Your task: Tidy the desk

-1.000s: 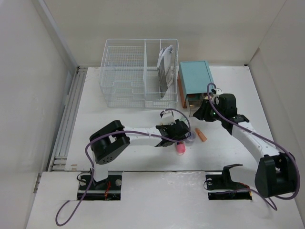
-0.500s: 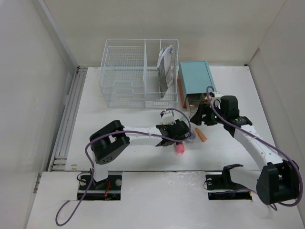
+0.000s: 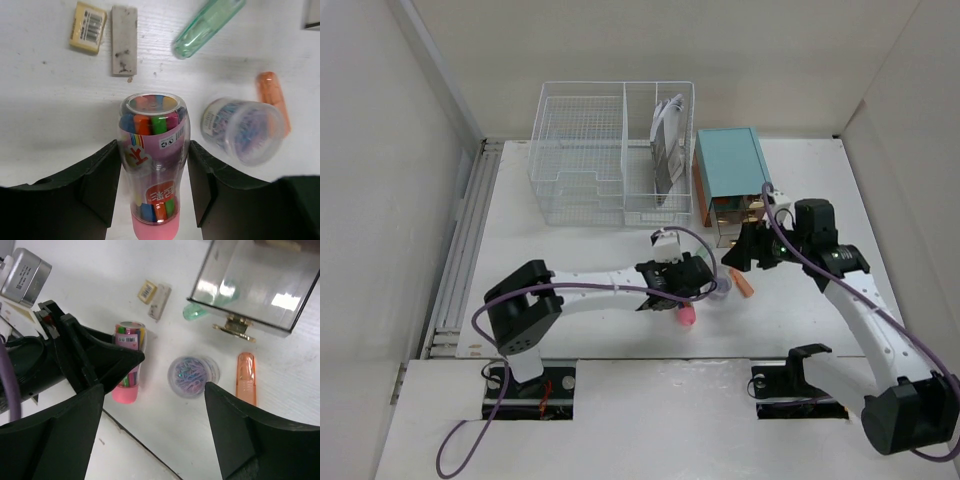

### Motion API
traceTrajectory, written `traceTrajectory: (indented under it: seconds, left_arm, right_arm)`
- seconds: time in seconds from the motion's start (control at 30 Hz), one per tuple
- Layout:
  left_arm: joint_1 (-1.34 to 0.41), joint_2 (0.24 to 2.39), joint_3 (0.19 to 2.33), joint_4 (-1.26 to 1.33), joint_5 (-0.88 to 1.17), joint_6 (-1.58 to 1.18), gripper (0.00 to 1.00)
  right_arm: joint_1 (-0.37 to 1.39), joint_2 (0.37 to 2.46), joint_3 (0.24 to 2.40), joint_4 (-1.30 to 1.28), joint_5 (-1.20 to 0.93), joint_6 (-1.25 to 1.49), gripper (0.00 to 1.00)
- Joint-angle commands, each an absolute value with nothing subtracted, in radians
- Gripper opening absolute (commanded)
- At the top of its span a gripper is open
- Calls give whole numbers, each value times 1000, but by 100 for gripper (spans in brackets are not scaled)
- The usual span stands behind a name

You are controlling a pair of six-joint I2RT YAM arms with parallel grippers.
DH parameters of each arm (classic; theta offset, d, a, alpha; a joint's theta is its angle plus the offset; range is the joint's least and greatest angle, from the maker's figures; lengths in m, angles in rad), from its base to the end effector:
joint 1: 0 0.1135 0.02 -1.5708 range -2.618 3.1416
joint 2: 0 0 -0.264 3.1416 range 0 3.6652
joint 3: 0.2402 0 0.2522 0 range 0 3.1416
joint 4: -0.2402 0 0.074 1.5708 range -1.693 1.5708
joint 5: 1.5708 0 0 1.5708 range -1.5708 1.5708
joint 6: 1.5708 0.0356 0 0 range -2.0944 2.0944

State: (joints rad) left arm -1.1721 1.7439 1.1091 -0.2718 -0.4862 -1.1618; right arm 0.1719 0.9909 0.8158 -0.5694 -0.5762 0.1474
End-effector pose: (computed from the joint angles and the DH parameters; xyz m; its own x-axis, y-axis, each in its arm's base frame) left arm 0.1564 -0.3284 0.1935 -0.7665 -0.2699 -0.5827 -0.0009 0.9079 -0.4193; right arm 0.1971 0.0539 0.2804 -0.7394 -0.0034 -0.6732 -0.4343 0.7665 0.4732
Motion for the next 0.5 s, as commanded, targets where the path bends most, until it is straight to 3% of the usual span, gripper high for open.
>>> traceTrajectory:
  seconds: [0.0,0.33,0.47]
  left_arm:
    - [-1184,1618,1170,-319,-583,-1083,0]
    - [-1106,1601,1370,-281,-661,-898,0]
    - [-1060,1658,1486,-258,-672,-818,0]
  right_arm:
    - [179,925,926,-598,-591,107,86]
    - [127,810,900,-331,-397,152,82]
    - [106,801,888,-259,-206,152,79]
